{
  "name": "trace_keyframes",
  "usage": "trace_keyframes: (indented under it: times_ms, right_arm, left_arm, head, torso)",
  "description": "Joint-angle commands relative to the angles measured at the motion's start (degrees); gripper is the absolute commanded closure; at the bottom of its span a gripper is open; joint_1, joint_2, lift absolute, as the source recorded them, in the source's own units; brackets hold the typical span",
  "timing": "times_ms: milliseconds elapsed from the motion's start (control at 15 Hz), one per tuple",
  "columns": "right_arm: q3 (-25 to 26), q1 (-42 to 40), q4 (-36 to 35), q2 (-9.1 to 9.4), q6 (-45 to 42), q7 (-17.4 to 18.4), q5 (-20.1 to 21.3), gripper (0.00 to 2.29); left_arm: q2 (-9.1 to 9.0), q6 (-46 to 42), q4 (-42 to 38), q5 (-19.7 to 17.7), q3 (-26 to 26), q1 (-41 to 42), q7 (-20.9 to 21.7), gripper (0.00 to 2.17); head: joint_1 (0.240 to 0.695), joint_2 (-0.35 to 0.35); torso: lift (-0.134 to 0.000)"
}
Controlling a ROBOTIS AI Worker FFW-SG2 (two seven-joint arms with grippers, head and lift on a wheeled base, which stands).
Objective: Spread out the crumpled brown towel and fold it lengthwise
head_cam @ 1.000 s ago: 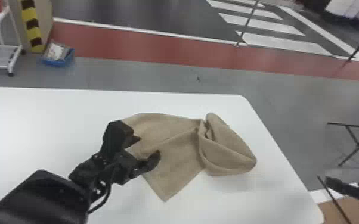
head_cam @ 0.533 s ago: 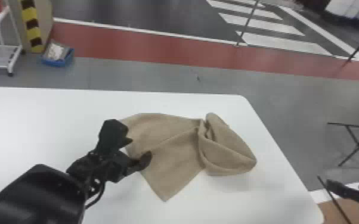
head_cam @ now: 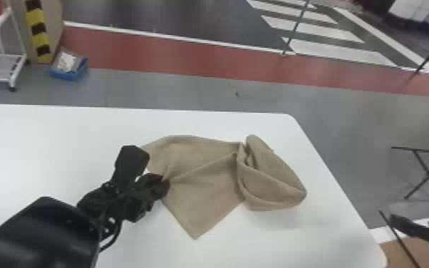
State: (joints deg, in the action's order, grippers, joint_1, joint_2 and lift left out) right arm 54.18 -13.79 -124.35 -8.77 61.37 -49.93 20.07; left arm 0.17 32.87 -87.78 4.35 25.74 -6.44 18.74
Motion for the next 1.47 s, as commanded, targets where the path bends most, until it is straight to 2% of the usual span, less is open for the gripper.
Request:
trace_keyframes:
  times_ms: [0, 200, 467, 533, 667, 733, 800, 933, 1067, 1267, 1400]
  right_arm:
    - [0.0, 0.0, 0.1, -0.02, -0.1, 0.0, 0.0, 0.11]
    - [0.0, 0.0, 0.3, -0.02, -0.1, 0.0, 0.1, 0.11]
    - [-0.6, 0.1, 0.2, -0.37, -1.1, 0.0, 0.3, 0.11]
    - [-1.1, 0.3, 0.3, -0.55, -2.3, 0.0, 0.7, 0.11]
    - [-4.2, 1.0, 1.0, -1.42, -7.3, 0.0, 0.9, 0.11]
    - [-6.3, 1.2, 1.3, -1.69, -12.2, 0.0, 0.4, 0.11]
    - [-8.5, 1.0, 2.3, -1.69, -25.0, 0.0, 0.2, 0.11]
    - [-16.4, 2.1, 2.0, -2.83, -23.8, 0.0, 1.6, 0.11]
    - [-26.0, 4.7, 2.4, -2.57, -15.9, -0.3, 2.1, 0.11]
    - [-39.3, 5.5, 4.8, 0.95, -14.3, -1.2, 4.5, 0.12]
    - [-46.1, 6.5, 6.3, 3.15, -12.9, -1.1, 5.8, 0.12]
  left_arm:
    - [-0.32, 0.7, -2.7, -0.2, -0.6, 1.5, 0.1, 1.44]
    - [-0.32, 9.6, -17.0, -0.2, -5.8, 6.8, 3.5, 1.44]
    - [-0.32, 22.6, -31.6, -0.4, -18.6, 10.5, 15.4, 1.44]
    - [-0.32, 24.7, -33.3, -0.4, -21.8, 10.7, 17.0, 1.44]
    - [-0.32, 28.1, -35.8, -0.9, -26.7, 10.9, 20.6, 1.44]
    - [-0.32, 28.3, -35.9, -0.8, -27.0, 10.8, 21.6, 1.44]
    - [-0.32, 28.1, -35.9, -0.4, -27.0, 10.8, 22.3, 1.44]
    - [-0.32, 28.1, -35.7, 0.0, -26.7, 11.0, 22.7, 1.44]
    - [-0.32, 27.9, -35.2, 0.1, -26.6, 11.3, 23.4, 1.44]
    - [-0.32, 27.7, -35.2, 0.2, -26.4, 11.5, 23.4, 1.44]
    - [-0.32, 27.7, -35.1, 0.4, -26.4, 11.5, 23.5, 1.44]
  head:
    - [0.695, -0.350]
    - [0.695, -0.350]
    - [0.695, -0.350]
    - [0.695, -0.350]
    - [0.695, -0.350]
    - [0.695, -0.350]
    - [0.695, -0.350]
    - [0.695, -0.350]
    - [0.695, -0.350]
    - [0.695, -0.350]
    - [0.695, -0.286]
  torso:
    - [-0.124]
    - [-0.124]
    - [-0.124]
    - [-0.124]
    - [-0.124]
    - [-0.124]
    - [-0.124]
    - [-0.124]
    - [-0.124]
    - [-0.124]
    - [-0.124]
